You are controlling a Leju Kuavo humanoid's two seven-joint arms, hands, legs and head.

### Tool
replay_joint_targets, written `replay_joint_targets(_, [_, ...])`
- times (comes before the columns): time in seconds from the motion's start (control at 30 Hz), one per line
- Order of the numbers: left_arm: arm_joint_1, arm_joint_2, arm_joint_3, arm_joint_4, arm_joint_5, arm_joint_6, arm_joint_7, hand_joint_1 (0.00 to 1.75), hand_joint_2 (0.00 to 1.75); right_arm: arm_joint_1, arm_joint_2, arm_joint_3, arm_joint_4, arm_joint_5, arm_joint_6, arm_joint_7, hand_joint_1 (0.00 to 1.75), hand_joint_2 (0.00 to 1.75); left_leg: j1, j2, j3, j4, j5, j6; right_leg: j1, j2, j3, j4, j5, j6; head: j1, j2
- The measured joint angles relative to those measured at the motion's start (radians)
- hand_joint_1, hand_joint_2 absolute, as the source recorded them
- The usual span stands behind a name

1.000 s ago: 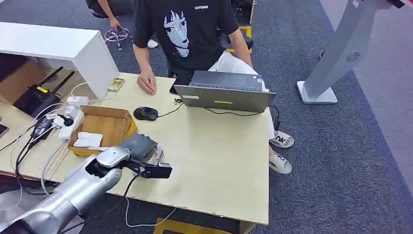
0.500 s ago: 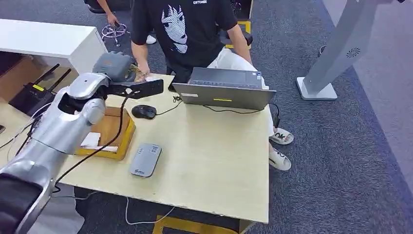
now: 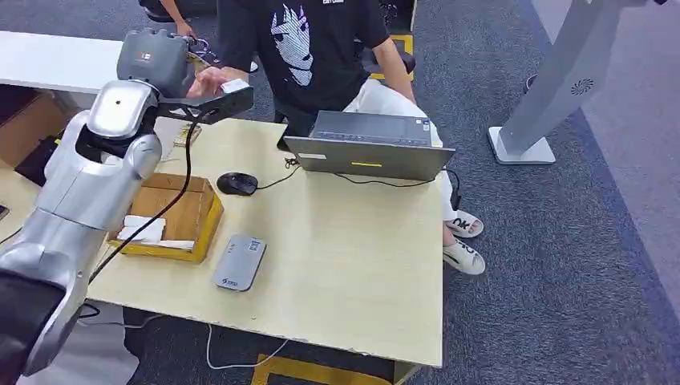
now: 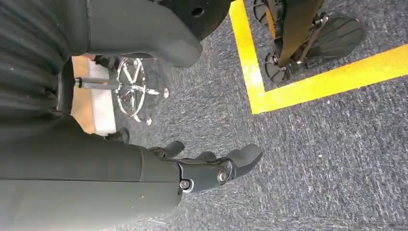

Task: Pass the card to the sensor for recognition and then transmit it.

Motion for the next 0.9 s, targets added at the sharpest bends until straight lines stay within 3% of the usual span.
replay_joint_targets(0.17, [0.002, -0.042, 0.046, 0.058, -0.073, 0.043, -0.005, 1.75, 1.75, -0.003, 0.0, 0.013, 0.0, -0.007, 0.001, 0.003, 0.0, 1.75, 0.0, -0.001, -0.001, 0.0, 0.0, 0.0, 0.0, -0.001, 0.0, 0.0, 0.0, 0.0, 0.0, 0.0])
replay_joint_targets(0.37, [0.025, -0.079, 0.066, 0.08, -0.072, 0.086, -0.014, 1.75, 1.75, -0.004, 0.0, 0.02, 0.0, -0.008, 0.0, 0.003, 0.0, 1.75, -0.001, -0.001, -0.001, 0.0, 0.0, 0.0, 0.0, -0.001, 0.0, 0.0, 0.0, 0.0, 0.0, 0.0])
replay_joint_targets(0.5, [0.063, -0.09, 0.105, 0.07, -0.061, 0.153, -0.025, 1.75, 1.75, -0.003, 0.0, 0.026, 0.0, -0.008, 0.0, 0.006, 0.0, 1.75, -0.001, 0.0, -0.001, 0.0, 0.0, 0.0, 0.0, 0.0, 0.0, 0.0, 0.0, 0.0, 0.0, 0.0])
replay_joint_targets(0.67, [0.087, -0.093, 0.131, 0.058, -0.058, 0.161, -0.025, 1.75, 1.75, -0.004, -0.002, 0.031, 0.0, -0.008, 0.0, 0.006, 0.0, 1.75, 0.0, 0.0, -0.002, 0.0, 0.0, 0.0, 0.0, 0.0, -0.001, 0.0, 0.0, 0.0, 0.0, 0.0])
replay_joint_targets(0.7, [0.09, -0.093, 0.134, 0.056, -0.058, 0.163, -0.026, 0.0, 1.75, -0.004, -0.002, 0.032, 0.0, -0.008, 0.0, 0.006, 0.0, 1.75, 0.0, 0.0, -0.002, 0.0, 0.0, 0.0, 0.0, 0.0, -0.001, 0.0, 0.0, 0.0, 0.0, 0.0])
replay_joint_targets(0.9, [0.12, -0.092, 0.166, 0.024, -0.062, 0.219, -0.04, 0.0, 1.75, -0.004, -0.003, 0.04, 0.0, -0.006, 0.002, 0.006, 0.0, 1.75, -0.001, -0.001, -0.003, 0.0, 0.0, 0.0, 0.0, -0.001, -0.002, 0.0, 0.0, 0.0, 0.0, 0.0])
